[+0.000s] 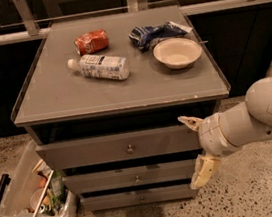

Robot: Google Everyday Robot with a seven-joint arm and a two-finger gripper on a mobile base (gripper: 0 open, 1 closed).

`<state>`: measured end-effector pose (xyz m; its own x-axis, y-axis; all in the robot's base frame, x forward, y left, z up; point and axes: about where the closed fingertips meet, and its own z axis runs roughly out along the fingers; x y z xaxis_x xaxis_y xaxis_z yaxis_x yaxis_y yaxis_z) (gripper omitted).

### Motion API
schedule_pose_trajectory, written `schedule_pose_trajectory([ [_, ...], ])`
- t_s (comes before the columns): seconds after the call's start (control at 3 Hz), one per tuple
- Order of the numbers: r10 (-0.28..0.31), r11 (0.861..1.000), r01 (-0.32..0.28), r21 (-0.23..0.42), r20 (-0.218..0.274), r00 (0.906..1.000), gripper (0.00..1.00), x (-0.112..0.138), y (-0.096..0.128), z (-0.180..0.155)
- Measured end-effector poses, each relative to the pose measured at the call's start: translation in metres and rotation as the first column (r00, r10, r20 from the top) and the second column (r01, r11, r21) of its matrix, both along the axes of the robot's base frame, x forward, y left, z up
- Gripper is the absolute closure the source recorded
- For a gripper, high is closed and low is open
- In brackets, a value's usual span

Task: Open top drawer

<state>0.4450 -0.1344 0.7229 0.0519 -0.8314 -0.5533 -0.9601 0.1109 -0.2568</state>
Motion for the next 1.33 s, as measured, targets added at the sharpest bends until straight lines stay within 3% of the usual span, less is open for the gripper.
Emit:
schedule_pose_trajectory([
  [0.67,-0.016,1.000,0.017,-0.022,0.038,0.9992,0.00,0.029,0.001,-0.018],
  [1.33,-0.030,0.998,0.031,-0.051,0.028,0.9992,0.00,0.067,-0.005,-0.058],
])
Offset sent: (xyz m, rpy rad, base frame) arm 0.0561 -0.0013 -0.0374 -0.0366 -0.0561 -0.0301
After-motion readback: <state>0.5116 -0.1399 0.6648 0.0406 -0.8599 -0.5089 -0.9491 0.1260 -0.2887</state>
